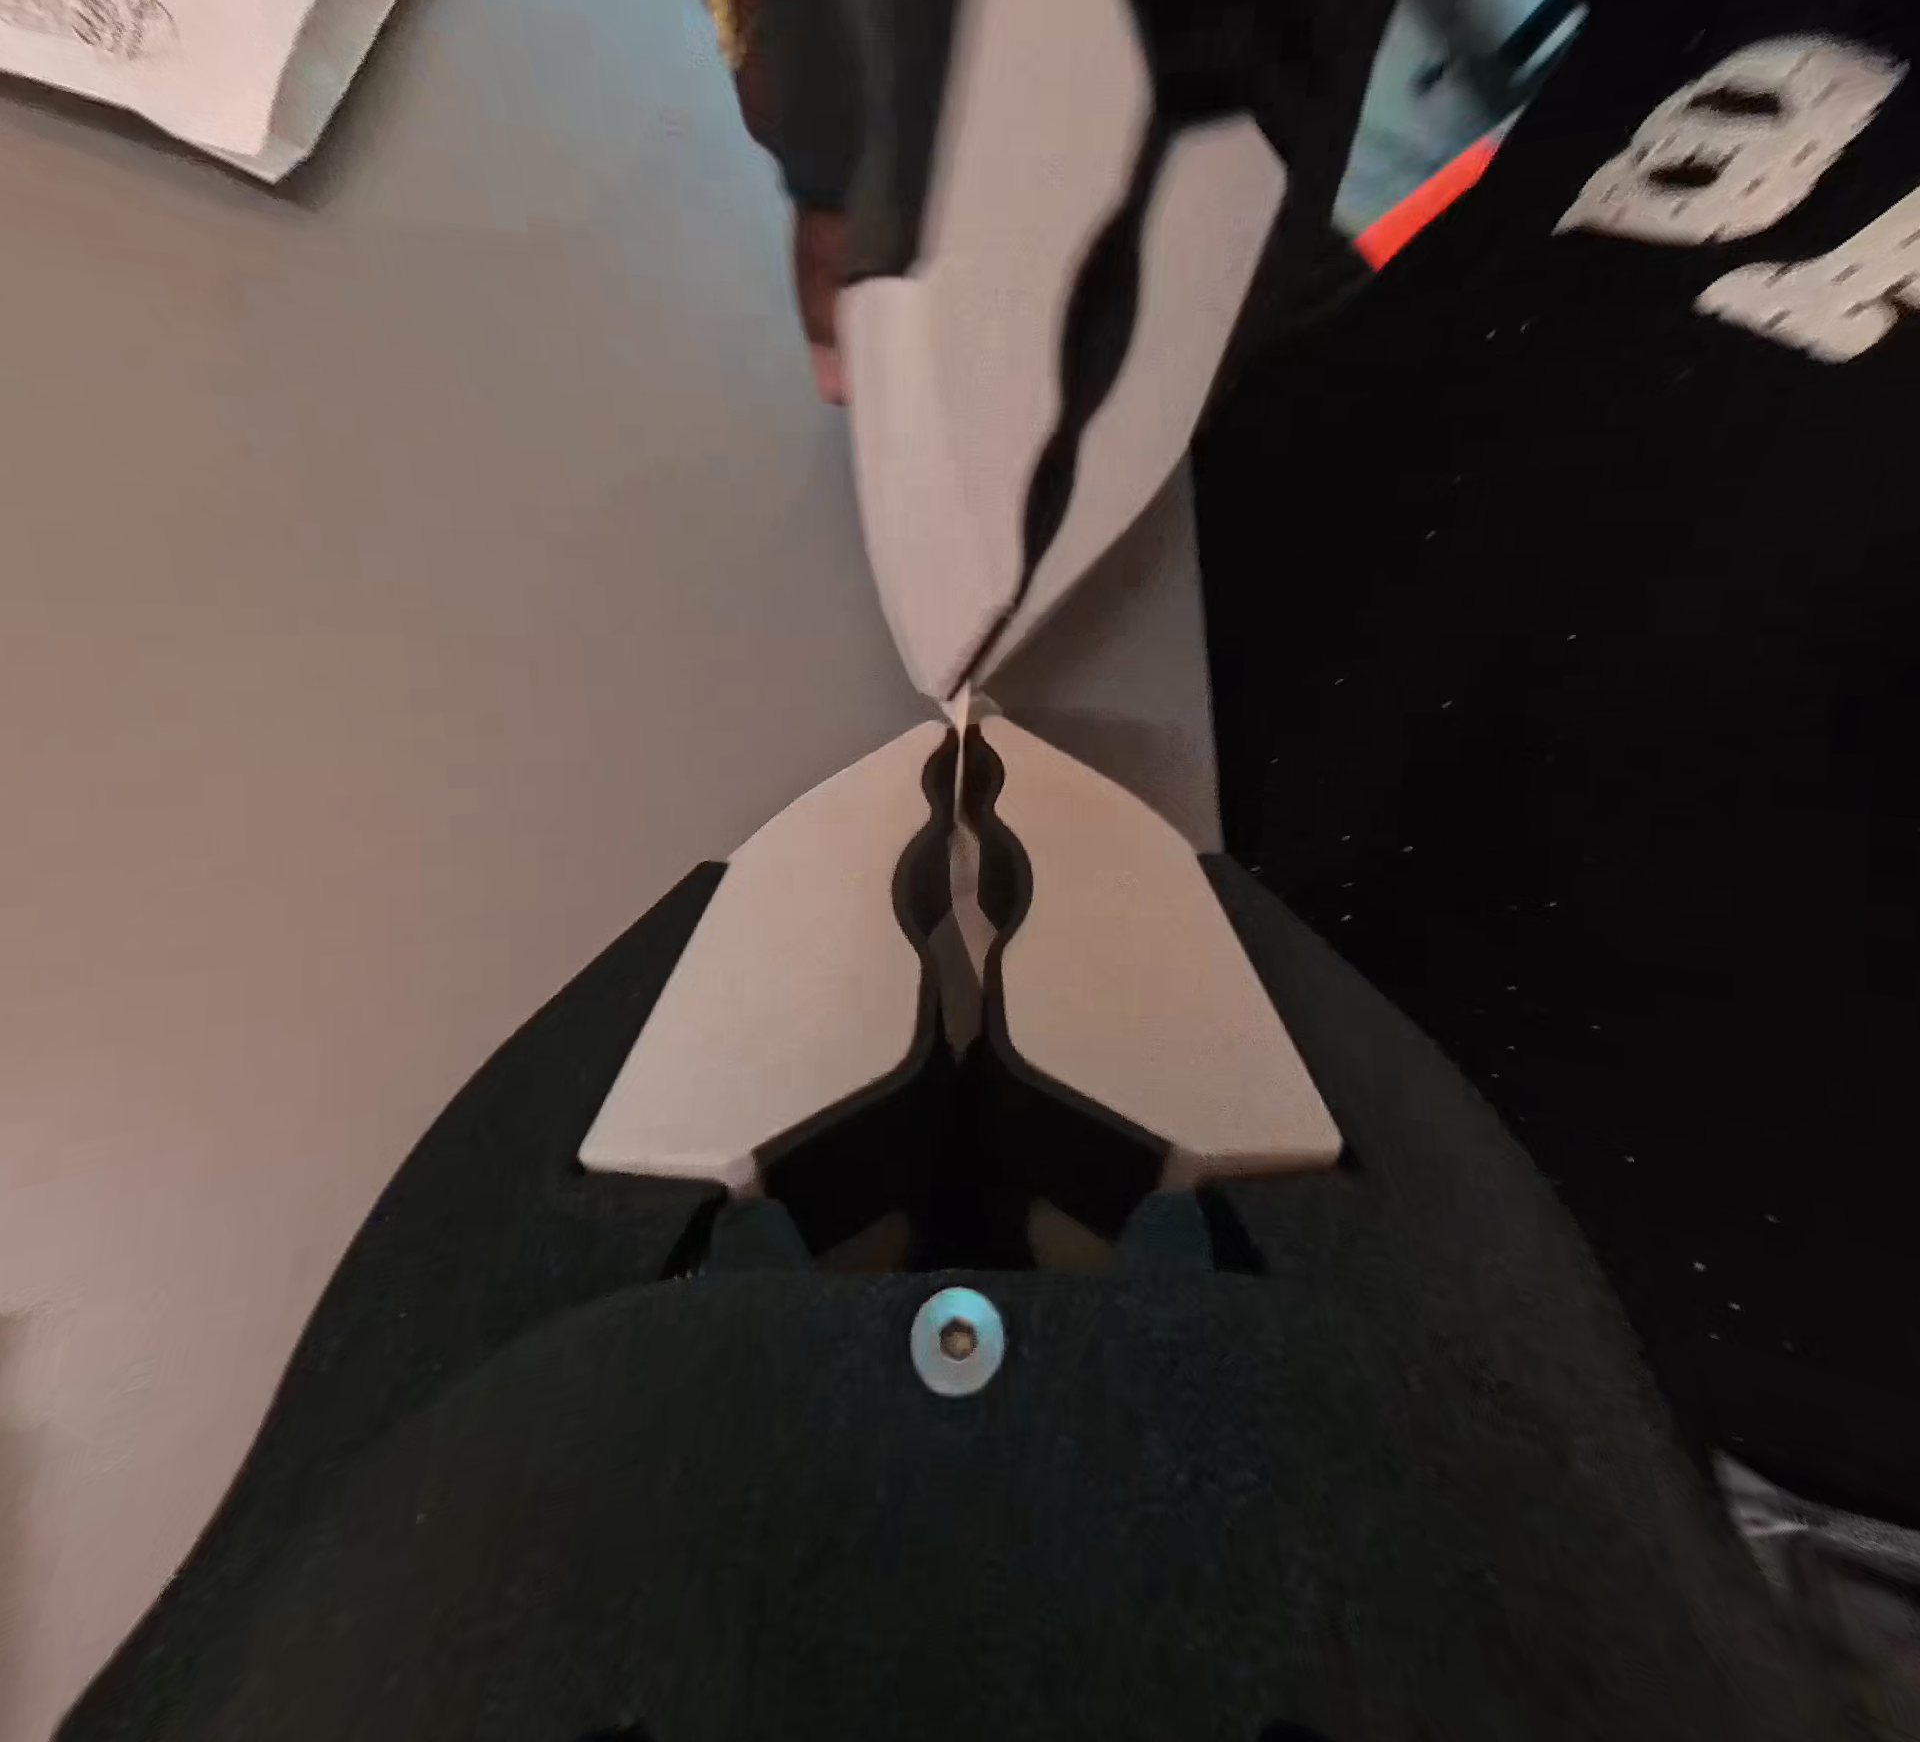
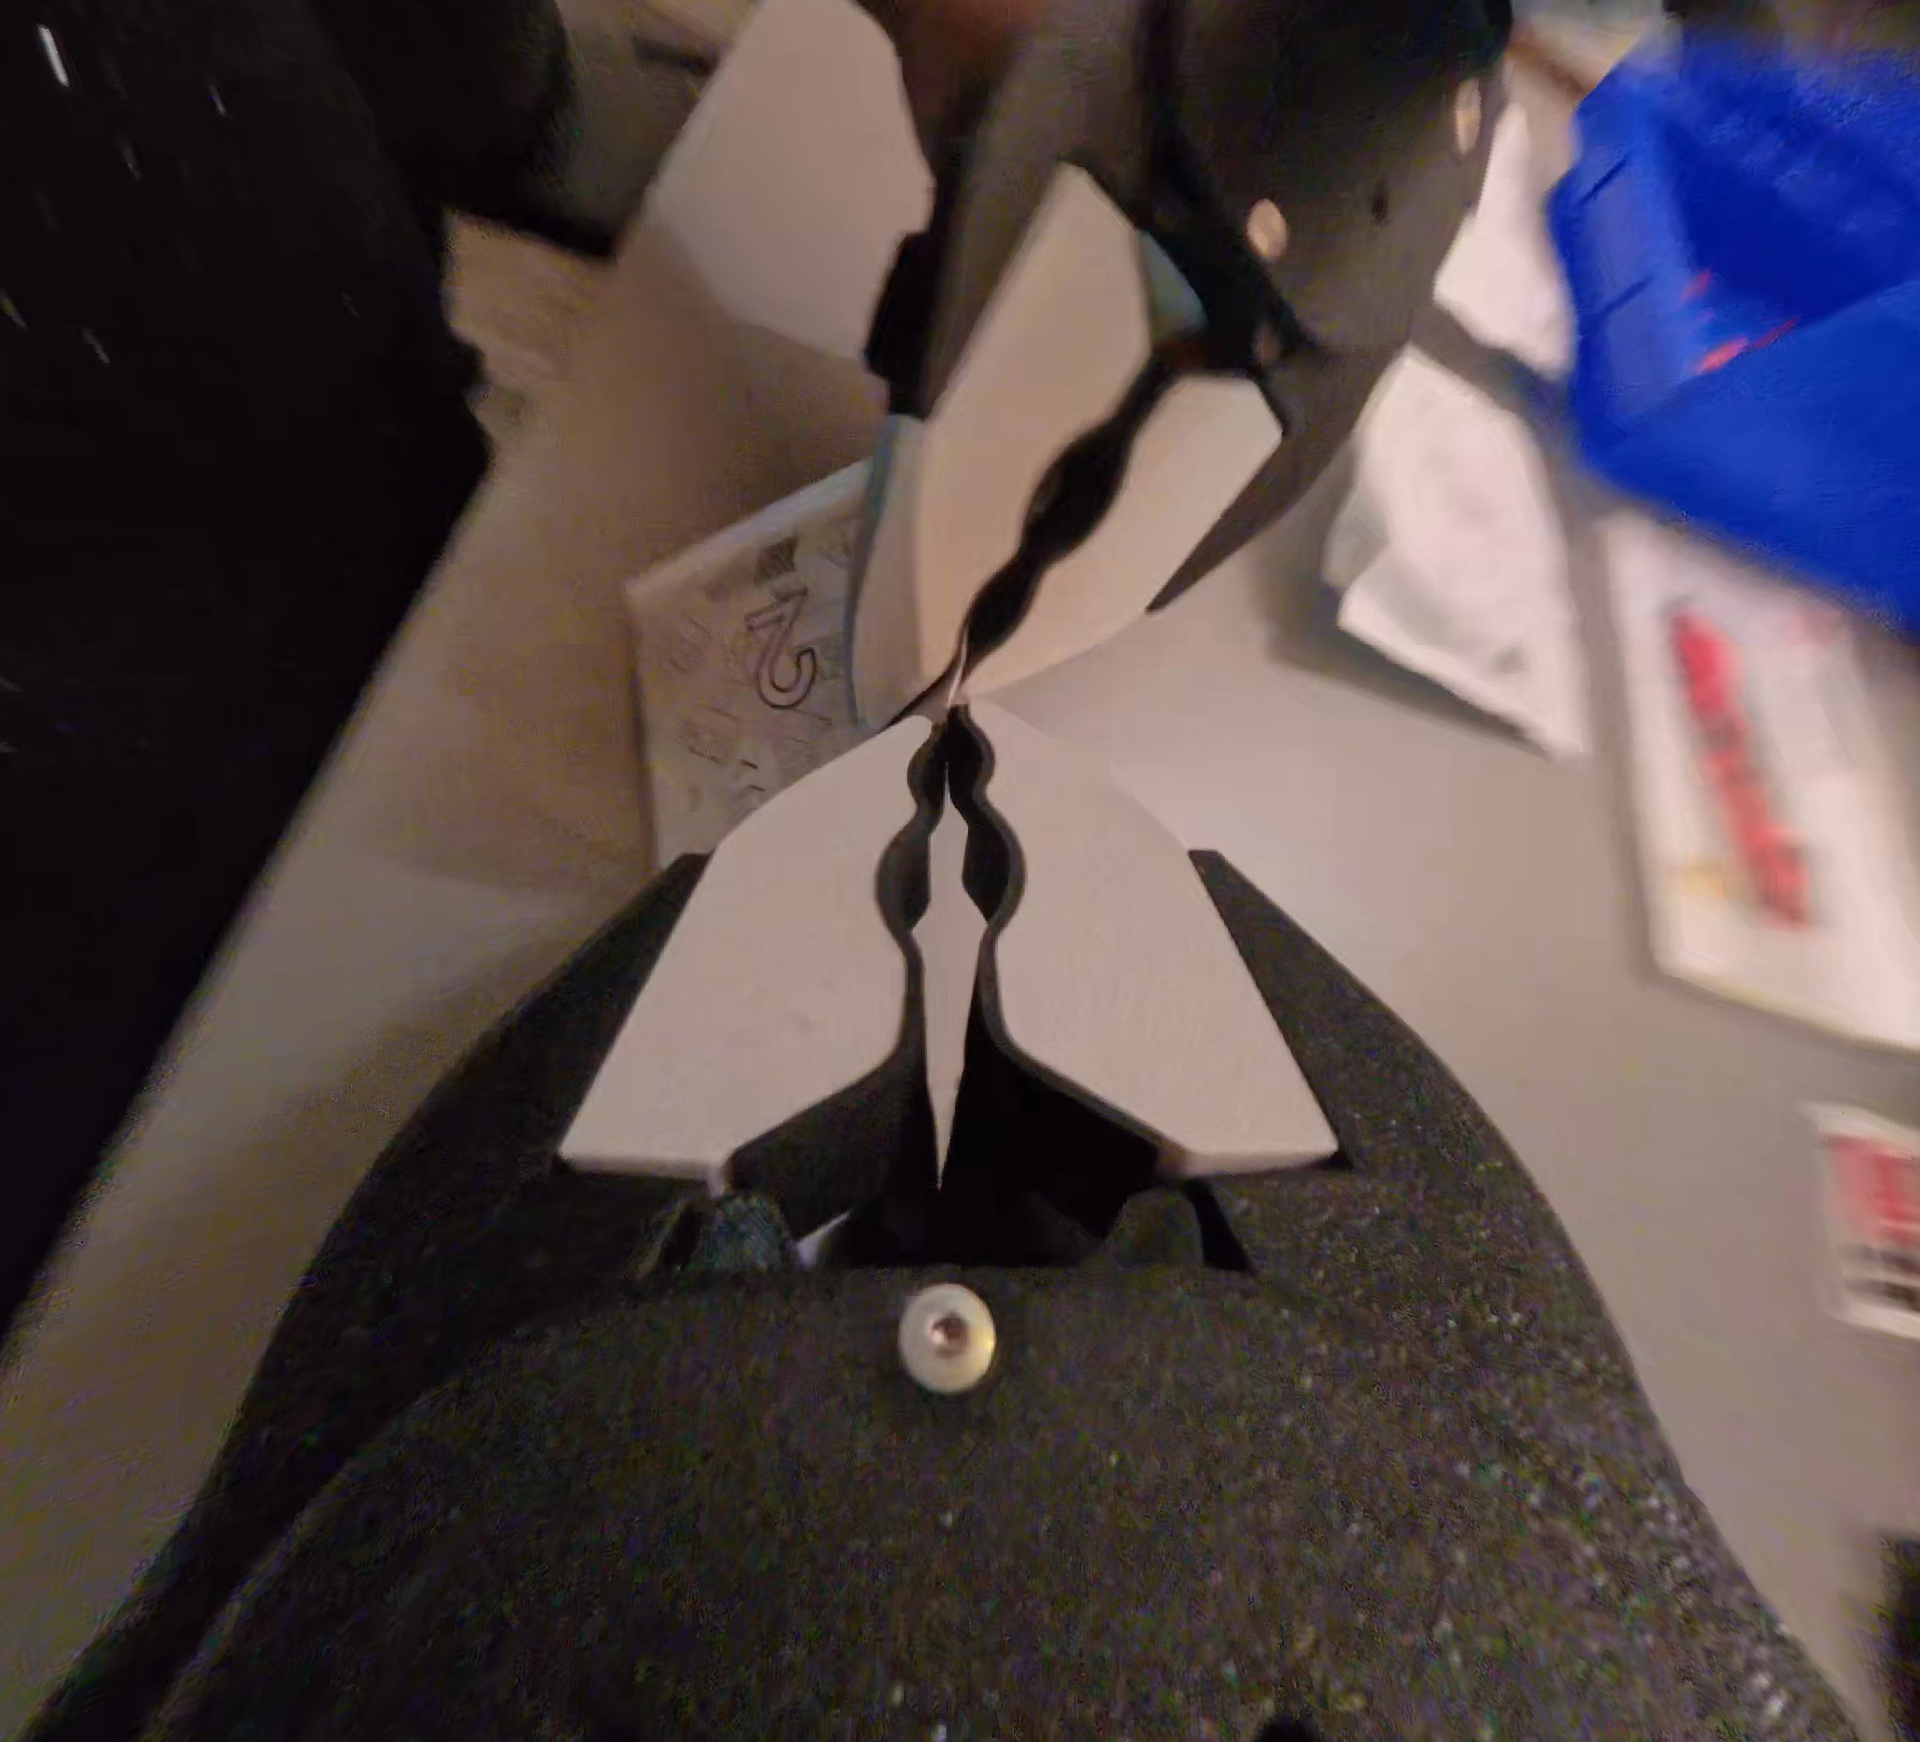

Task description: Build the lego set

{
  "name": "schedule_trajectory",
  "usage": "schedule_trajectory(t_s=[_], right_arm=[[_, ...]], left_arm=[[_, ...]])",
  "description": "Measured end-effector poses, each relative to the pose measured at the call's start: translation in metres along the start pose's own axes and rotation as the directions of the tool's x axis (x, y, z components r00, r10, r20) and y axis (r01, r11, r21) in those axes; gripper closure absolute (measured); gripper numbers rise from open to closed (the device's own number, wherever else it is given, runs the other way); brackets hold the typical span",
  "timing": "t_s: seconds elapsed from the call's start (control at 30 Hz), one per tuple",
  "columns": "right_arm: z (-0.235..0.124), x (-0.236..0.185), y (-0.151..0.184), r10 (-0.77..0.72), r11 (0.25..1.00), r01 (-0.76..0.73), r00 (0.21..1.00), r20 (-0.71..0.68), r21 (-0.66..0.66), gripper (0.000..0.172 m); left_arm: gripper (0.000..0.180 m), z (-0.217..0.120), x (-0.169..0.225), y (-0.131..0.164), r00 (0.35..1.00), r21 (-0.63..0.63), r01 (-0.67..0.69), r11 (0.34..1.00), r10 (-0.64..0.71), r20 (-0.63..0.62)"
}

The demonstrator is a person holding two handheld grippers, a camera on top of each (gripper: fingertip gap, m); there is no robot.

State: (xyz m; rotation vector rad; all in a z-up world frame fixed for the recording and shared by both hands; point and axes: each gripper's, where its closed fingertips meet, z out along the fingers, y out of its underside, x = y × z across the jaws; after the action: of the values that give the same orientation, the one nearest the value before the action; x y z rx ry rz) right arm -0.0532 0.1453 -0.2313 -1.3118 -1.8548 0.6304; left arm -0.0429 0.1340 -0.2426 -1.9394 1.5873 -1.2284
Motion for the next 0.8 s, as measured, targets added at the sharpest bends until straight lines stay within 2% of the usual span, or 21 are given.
schedule_trajectory(t_s=[0.03, 0.1, 0.13, 0.23, 0.27, 0.4, 0.47, 0.57, 0.7, 0.8], right_arm=[[-0.003, 0.0, -0.001, 0.106, 0.994, -0.107, 0.991, 0.078, 0.008, 0.168], [-0.007, 0.0, 0.007, 0.219, 0.974, -0.203, 0.958, 0.187, -0.102, 0.116], [-0.01, -0.005, 0.008, 0.248, 0.965, -0.214, 0.936, 0.251, -0.154, 0.116], [-0.012, -0.01, -0.005, 0.285, 0.954, -0.225, 0.883, 0.372, -0.198, 0.143], [-0.013, -0.014, -0.005, 0.304, 0.944, -0.215, 0.86, 0.41, -0.251, 0.144], [-0.012, -0.009, -0.004, 0.301, 0.937, -0.183, 0.857, 0.419, -0.299, 0.168], [-0.011, -0.011, -0.004, 0.296, 0.936, -0.174, 0.858, 0.42, -0.306, 0.169], [-0.006, -0.009, -0.003, 0.302, 0.933, -0.185, 0.869, 0.392, -0.309, 0.157], [-0.008, -0.013, 0.002, 0.312, 0.926, -0.179, 0.86, 0.404, -0.333, 0.171], [-0.005, -0.011, 0.002, 0.166, 0.96, -0.069, 0.921, 0.353, -0.271, 0.171]], left_arm=[[0.18, -0.001, 0.002, -0.001, 0.999, -0.04, -0.041, 0.998, 0.043, 0.032], [0.18, -0.002, 0.004, -0.003, 0.992, -0.112, -0.087, 0.99, 0.096, 0.08], [0.18, -0.002, 0.004, -0.003, 0.987, -0.151, -0.111, 0.982, 0.126, 0.097], [0.18, 0.0, 0.006, -0.006, 0.97, -0.242, -0.168, 0.956, 0.205, 0.134], [0.18, 0.001, 0.006, -0.008, 0.963, -0.256, -0.184, 0.949, 0.227, 0.149], [0.18, -0.004, 0.003, -0.009, 0.949, -0.268, -0.185, 0.946, 0.242, 0.2], [0.18, -0.003, 0.007, -0.009, 0.957, -0.241, -0.176, 0.954, 0.224, 0.185], [0.18, -0.004, 0.005, -0.008, 0.957, -0.227, -0.169, 0.959, 0.215, 0.195], [0.18, -0.004, 0.004, -0.008, 0.955, -0.219, -0.177, 0.96, 0.221, 0.197], [0.18, -0.006, 0.002, -0.006, 0.965, -0.192, -0.154, 0.969, 0.189, 0.184]])
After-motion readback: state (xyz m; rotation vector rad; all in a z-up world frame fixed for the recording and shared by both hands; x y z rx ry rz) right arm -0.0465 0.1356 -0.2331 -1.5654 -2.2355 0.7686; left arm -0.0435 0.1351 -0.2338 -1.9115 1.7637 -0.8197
